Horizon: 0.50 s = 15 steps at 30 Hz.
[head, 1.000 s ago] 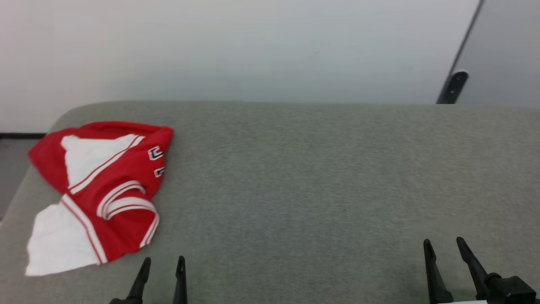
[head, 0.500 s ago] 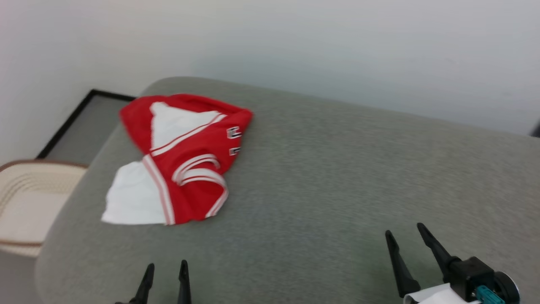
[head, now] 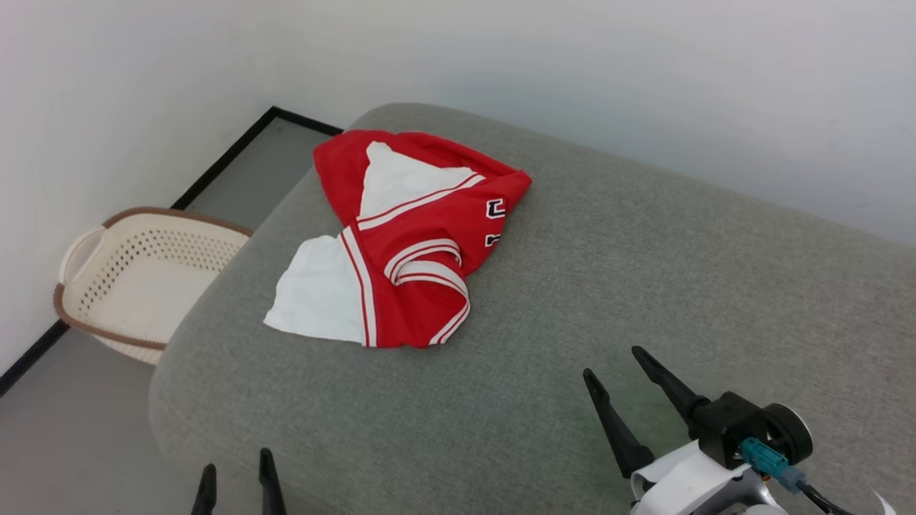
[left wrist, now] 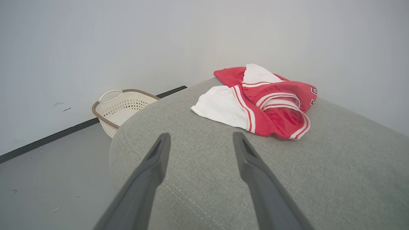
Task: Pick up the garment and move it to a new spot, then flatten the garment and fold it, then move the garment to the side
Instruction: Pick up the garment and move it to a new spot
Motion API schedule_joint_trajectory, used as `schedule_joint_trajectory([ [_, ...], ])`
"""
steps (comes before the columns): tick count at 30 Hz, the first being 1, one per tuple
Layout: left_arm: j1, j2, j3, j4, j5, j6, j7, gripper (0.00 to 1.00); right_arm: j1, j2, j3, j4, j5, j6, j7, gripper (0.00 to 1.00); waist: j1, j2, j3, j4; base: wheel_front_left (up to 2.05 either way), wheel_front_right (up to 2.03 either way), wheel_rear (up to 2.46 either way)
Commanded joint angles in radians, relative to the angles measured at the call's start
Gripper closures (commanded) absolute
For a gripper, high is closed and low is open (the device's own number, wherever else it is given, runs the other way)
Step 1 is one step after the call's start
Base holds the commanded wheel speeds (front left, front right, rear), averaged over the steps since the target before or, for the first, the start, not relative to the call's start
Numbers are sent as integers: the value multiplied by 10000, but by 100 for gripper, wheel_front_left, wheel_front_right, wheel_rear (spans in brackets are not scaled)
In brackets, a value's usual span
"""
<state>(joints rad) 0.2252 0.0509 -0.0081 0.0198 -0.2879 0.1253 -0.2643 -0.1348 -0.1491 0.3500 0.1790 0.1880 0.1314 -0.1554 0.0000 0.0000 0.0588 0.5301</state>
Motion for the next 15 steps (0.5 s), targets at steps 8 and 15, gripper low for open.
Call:
schedule_joint_trajectory([
  [8,-774,-5,-120,-288,-121,-322,-3,0,-51,-226,-201,294,231,-14,-208,0,0,0,309,36,0,0,0],
  [15,-4104,508,-394,936,554,-1691,-3,0,649,4,-1088,-86,-88,-14,-337,0,0,0,459,-151,0,0,0],
])
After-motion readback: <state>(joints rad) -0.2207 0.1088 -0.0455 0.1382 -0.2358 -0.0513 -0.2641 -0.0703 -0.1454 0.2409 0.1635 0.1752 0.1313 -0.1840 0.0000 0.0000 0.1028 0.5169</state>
